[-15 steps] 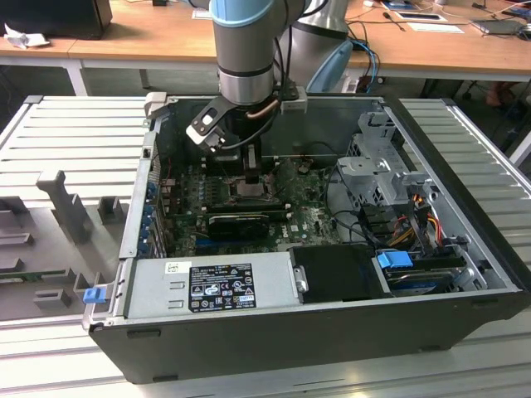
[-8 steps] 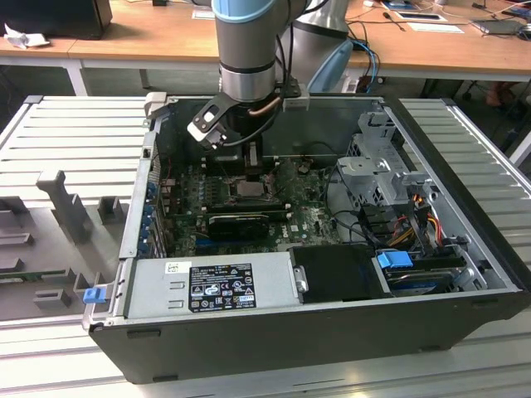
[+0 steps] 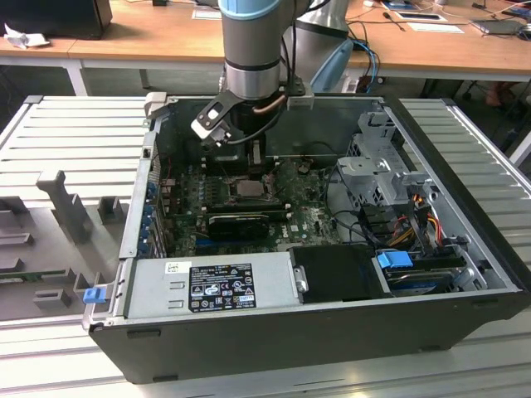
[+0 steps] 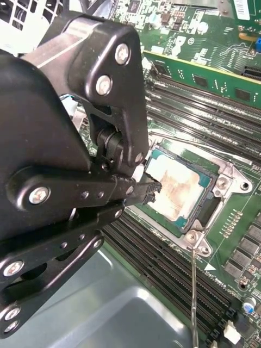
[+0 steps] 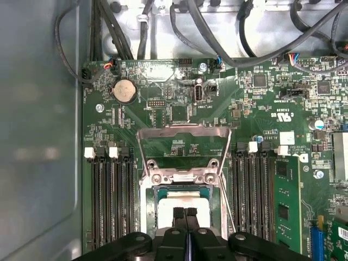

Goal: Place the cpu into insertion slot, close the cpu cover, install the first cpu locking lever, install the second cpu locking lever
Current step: 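Close the cpu cover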

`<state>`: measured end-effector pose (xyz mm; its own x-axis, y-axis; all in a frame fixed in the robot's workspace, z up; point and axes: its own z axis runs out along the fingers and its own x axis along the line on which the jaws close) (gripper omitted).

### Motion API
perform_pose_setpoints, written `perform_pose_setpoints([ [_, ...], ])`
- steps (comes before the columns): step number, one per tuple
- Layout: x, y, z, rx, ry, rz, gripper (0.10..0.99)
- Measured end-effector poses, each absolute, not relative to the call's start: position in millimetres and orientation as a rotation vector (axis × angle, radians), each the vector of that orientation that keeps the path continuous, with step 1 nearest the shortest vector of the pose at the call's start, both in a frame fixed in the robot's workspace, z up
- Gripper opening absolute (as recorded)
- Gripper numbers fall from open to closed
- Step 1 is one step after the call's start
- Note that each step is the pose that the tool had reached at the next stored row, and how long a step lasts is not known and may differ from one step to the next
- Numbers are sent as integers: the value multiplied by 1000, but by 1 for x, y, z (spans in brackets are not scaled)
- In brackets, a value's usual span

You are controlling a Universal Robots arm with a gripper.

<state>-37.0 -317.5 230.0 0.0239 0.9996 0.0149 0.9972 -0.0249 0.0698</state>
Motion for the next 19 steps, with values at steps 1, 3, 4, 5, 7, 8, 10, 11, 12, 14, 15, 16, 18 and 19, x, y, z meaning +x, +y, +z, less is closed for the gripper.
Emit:
perform_pose_setpoints([
  [1,-37,-318,231,2219,2165,92,106],
  [3,-37,-317,233,2219,2165,92,106],
  [4,-37,-317,234,2219,2165,92,106],
  [5,-37,-317,234,2219,2165,93,106],
  [7,-34,-318,234,2219,2166,92,106],
  [8,-34,-318,234,2219,2166,92,106],
  [10,-33,-317,234,2219,2165,92,106],
  [11,-33,-317,235,2219,2165,92,106],
  [12,-33,-317,237,2219,2165,92,106],
  [14,-33,-318,240,2219,2165,92,106],
  [15,-33,-317,240,2219,2165,93,106],
  [16,-33,-317,241,2219,2165,92,106],
  [18,-33,-317,241,2219,2165,92,106],
  [19,-33,-317,242,2219,2165,92,106],
])
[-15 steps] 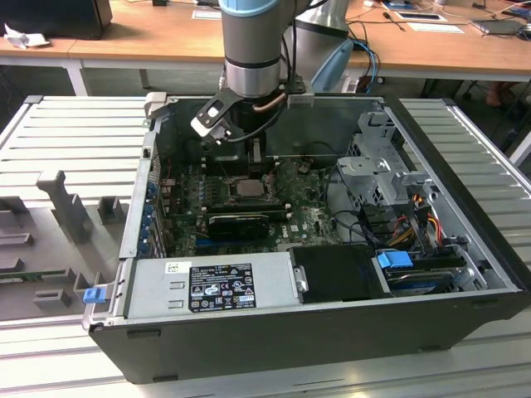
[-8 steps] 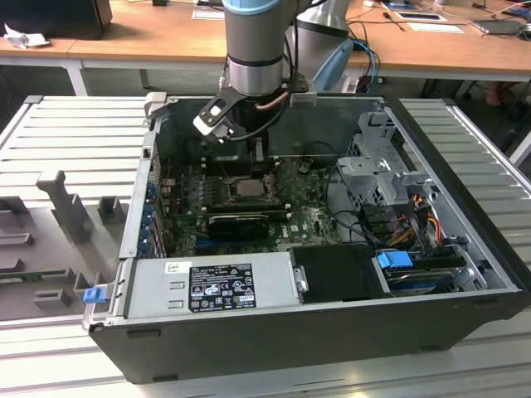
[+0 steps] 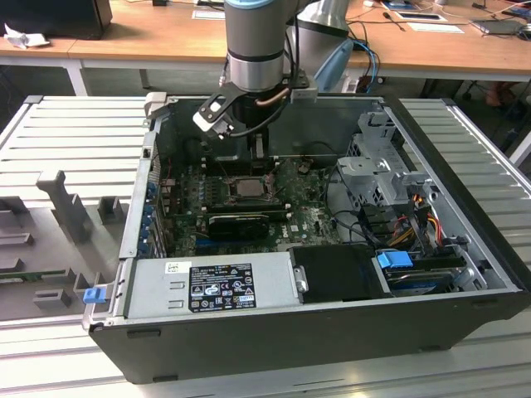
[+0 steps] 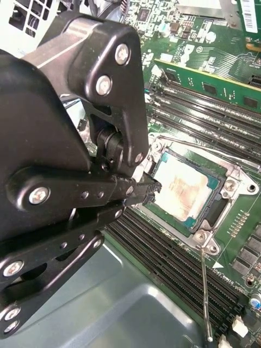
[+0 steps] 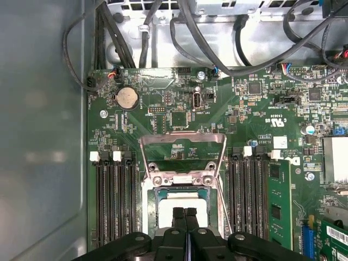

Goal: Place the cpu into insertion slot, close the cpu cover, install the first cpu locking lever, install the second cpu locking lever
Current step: 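Close the cpu cover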

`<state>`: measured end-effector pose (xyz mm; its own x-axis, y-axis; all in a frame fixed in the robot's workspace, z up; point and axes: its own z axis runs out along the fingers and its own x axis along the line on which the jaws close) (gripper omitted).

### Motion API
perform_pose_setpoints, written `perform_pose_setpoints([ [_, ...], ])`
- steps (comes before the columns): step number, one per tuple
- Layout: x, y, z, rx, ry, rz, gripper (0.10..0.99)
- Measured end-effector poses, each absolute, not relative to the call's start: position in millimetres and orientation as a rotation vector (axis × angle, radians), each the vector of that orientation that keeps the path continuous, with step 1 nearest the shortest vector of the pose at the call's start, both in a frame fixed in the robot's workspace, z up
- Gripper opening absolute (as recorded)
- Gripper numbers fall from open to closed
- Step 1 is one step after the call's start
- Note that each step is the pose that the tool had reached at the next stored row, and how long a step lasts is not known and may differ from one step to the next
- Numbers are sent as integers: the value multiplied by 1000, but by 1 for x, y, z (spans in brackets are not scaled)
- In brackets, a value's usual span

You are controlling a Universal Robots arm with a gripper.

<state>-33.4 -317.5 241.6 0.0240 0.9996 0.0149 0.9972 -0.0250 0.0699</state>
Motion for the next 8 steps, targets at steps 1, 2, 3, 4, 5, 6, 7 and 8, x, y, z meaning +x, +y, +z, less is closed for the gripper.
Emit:
perform_pose_setpoints([
  [1,-33,-317,242,2219,2165,92,106],
  [2,-33,-317,242,2219,2165,92,106],
  [3,-33,-317,242,2219,2165,92,106],
  [4,-33,-317,242,2219,2165,92,106],
  [5,-33,-317,243,2219,2165,92,106],
  [6,-33,-317,243,2219,2165,93,106],
  [7,-33,-317,243,2219,2166,92,106],
  [8,-33,-317,243,2219,2166,92,106],
])
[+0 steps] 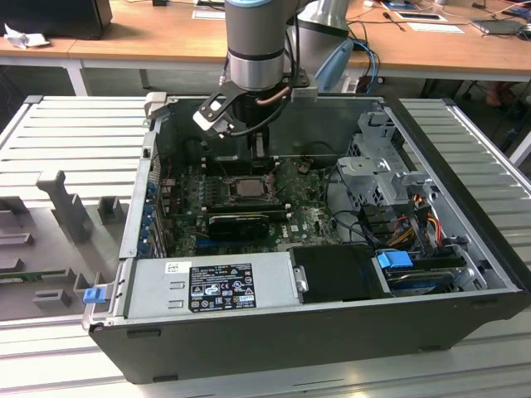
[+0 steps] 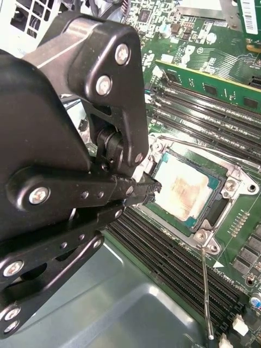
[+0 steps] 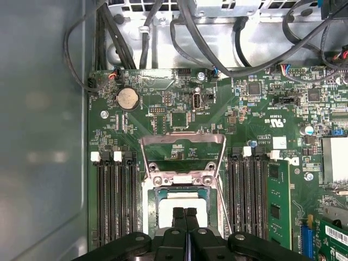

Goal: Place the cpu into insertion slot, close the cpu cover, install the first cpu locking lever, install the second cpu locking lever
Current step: 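Close the cpu cover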

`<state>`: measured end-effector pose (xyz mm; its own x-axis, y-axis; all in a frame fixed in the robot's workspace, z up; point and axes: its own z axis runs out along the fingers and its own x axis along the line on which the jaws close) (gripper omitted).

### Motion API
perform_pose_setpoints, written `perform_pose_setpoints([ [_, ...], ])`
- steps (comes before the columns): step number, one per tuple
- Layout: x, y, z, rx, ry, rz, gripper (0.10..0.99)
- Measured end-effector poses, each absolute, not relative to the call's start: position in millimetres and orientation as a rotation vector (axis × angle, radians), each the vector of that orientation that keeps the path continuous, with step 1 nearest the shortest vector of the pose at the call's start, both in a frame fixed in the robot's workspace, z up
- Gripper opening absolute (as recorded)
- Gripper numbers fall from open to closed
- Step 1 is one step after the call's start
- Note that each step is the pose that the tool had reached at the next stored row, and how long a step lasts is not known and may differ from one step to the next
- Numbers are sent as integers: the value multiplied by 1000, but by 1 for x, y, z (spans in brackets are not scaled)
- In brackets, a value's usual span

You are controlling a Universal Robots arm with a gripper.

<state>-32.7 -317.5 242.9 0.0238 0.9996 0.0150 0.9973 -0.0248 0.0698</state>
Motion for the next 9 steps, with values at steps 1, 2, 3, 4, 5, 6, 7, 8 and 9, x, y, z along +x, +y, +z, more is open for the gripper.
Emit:
perform_pose_setpoints([
  [1,-32,-317,243,2219,2166,92,106],
  [2,-32,-318,243,2219,2165,92,106],
  [3,-32,-318,244,2219,2165,91,106],
  [4,-32,-317,247,2219,2165,92,106],
  [5,-32,-317,249,2219,2165,92,106],
  [6,-32,-317,250,2219,2165,92,106],
  [7,-32,-317,251,2219,2165,92,106],
  [8,-32,-317,253,2219,2165,92,106],
  [9,-32,-317,254,2219,2165,92,106],
])
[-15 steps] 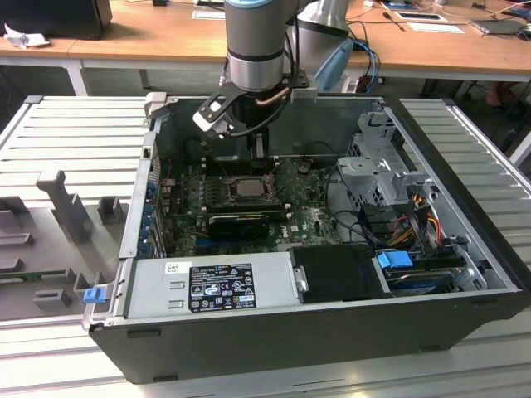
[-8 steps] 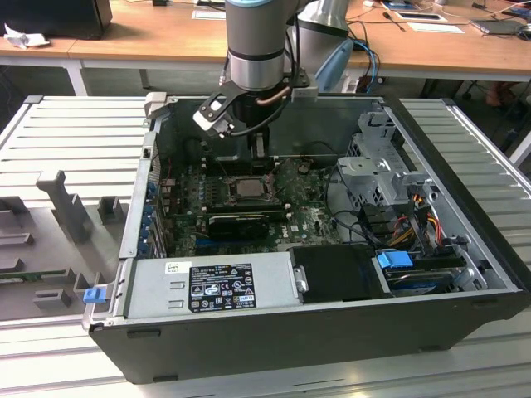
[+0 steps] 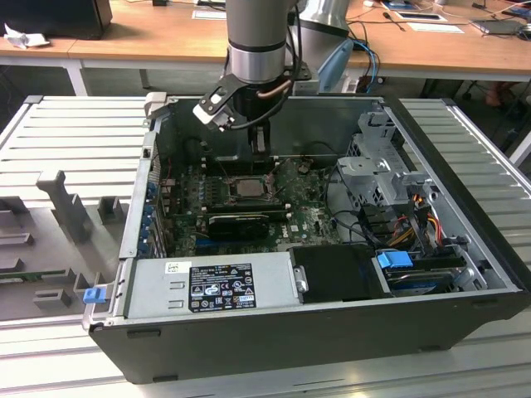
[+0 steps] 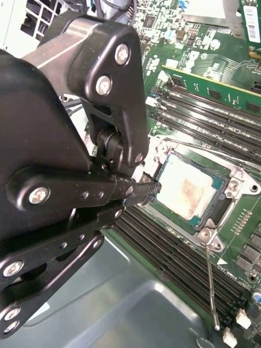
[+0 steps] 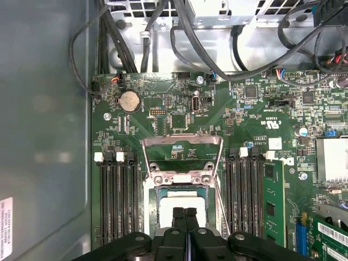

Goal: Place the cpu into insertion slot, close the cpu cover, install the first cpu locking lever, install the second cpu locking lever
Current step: 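Close the cpu cover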

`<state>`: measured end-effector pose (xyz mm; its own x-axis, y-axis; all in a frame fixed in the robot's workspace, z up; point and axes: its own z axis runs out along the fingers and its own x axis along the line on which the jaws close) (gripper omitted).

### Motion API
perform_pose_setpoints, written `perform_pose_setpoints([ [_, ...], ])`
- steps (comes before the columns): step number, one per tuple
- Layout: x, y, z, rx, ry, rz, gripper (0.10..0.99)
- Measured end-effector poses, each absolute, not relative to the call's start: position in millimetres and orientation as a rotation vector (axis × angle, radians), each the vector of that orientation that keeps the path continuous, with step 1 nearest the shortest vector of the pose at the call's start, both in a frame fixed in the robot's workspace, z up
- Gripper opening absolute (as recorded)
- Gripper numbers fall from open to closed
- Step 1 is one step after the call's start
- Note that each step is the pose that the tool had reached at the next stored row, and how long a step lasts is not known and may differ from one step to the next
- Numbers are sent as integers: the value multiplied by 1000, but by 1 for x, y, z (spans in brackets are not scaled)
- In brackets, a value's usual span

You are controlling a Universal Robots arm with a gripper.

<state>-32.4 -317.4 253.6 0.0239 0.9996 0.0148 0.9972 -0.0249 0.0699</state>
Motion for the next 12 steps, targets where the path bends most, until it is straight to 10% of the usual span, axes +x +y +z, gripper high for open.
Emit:
perform_pose_setpoints([
  [12,-27,-317,257,2219,2166,92,106],
])
